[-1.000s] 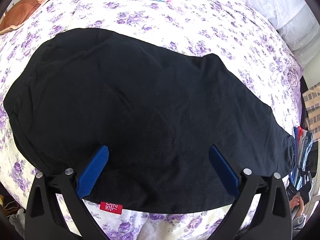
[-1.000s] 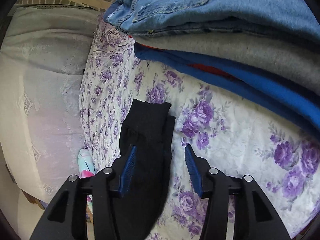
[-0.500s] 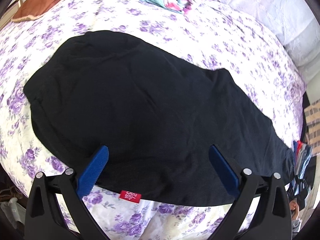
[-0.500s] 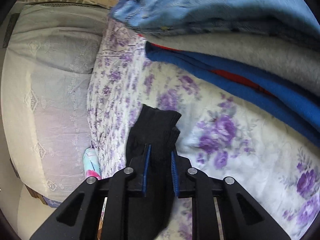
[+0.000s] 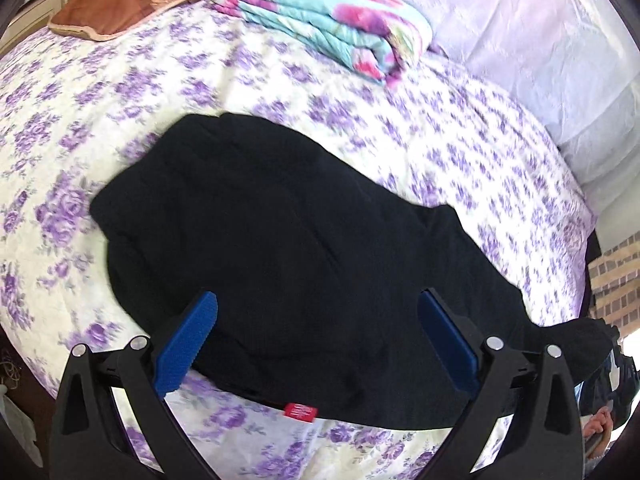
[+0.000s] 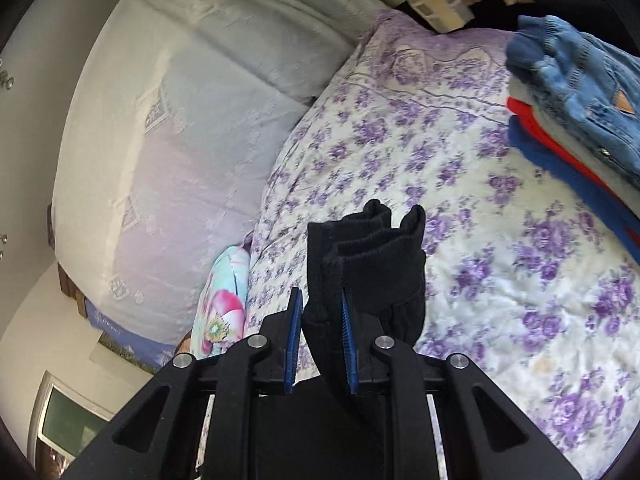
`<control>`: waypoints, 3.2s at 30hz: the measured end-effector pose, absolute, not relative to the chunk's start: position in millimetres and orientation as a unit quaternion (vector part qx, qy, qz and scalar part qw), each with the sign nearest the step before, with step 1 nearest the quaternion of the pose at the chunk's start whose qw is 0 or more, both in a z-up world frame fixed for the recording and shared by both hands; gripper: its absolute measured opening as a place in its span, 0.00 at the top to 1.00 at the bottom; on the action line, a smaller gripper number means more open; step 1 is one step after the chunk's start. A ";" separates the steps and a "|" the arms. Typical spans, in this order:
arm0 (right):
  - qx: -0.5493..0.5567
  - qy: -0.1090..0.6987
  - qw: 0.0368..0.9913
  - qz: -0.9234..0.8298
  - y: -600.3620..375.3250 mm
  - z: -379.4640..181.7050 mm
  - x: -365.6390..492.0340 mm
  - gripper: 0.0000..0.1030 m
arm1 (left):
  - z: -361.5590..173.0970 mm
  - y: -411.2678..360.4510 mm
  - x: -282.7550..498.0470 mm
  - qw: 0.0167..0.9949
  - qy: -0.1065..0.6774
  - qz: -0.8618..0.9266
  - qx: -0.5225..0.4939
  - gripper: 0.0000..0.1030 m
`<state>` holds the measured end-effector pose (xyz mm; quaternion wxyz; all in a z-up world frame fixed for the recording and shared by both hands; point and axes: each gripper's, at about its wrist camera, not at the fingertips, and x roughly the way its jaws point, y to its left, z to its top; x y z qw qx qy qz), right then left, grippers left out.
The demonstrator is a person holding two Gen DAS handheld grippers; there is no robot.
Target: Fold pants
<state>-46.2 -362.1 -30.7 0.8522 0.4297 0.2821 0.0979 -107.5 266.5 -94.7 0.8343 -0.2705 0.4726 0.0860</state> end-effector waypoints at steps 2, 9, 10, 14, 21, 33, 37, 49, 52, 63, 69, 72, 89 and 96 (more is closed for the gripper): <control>0.420 0.287 0.853 0.114 -344.2 -25.7 -38.1 0.82 | -93.8 277.9 -113.8 0.834 0.467 0.093 -0.280 0.05; 0.421 0.309 0.849 0.084 -346.4 -38.0 -38.1 0.82 | -96.3 297.6 -130.5 0.828 0.464 0.109 -0.294 0.05; 0.421 0.313 0.849 0.068 -355.1 -43.3 -42.0 0.82 | -98.3 297.4 -131.6 0.827 0.465 0.111 -0.297 0.05; 0.427 0.333 0.840 -0.036 -413.3 -79.8 -70.0 0.82 | -107.9 286.4 -131.2 0.819 0.480 0.108 -0.296 0.05; 0.461 0.400 0.782 -0.128 -464.7 -155.9 -90.8 0.70 | -126.5 276.7 -124.3 0.799 0.517 0.136 -0.274 0.05; 0.326 0.477 0.734 0.357 -206.7 -89.6 83.4 0.54 | -110.1 271.2 -136.1 0.821 0.494 0.144 -0.246 0.05; 0.230 0.551 0.656 0.462 -84.5 -111.0 136.7 0.48 | -107.0 262.3 -140.4 0.830 0.500 0.151 -0.197 0.05; -0.036 0.589 0.606 0.533 40.0 -144.6 172.3 0.84 | -116.6 275.5 -162.4 0.803 0.503 0.213 -0.238 0.05; -0.017 0.575 0.625 0.528 33.2 -134.5 181.2 0.96 | -111.7 278.2 -159.0 0.809 0.490 0.217 -0.242 0.05; 0.098 0.569 0.649 0.496 -6.2 -135.3 193.5 0.98 | -101.4 277.5 -123.2 0.830 0.476 0.190 -0.221 0.05; 0.011 0.590 0.610 0.529 45.5 -146.6 157.5 0.95 | -117.7 264.6 -96.1 0.820 0.511 0.167 -0.195 0.05; -0.008 0.600 0.646 0.472 42.1 -168.1 171.2 1.00 | -137.7 255.1 -89.1 0.803 0.550 0.178 -0.145 0.05; -0.004 0.542 0.750 0.379 9.7 -132.3 157.1 0.94 | -144.7 250.0 -89.2 0.807 0.548 0.184 -0.121 0.04; -0.064 0.572 0.751 0.322 9.7 -157.7 134.8 0.47 | -137.6 245.8 -83.4 0.815 0.535 0.168 -0.146 0.05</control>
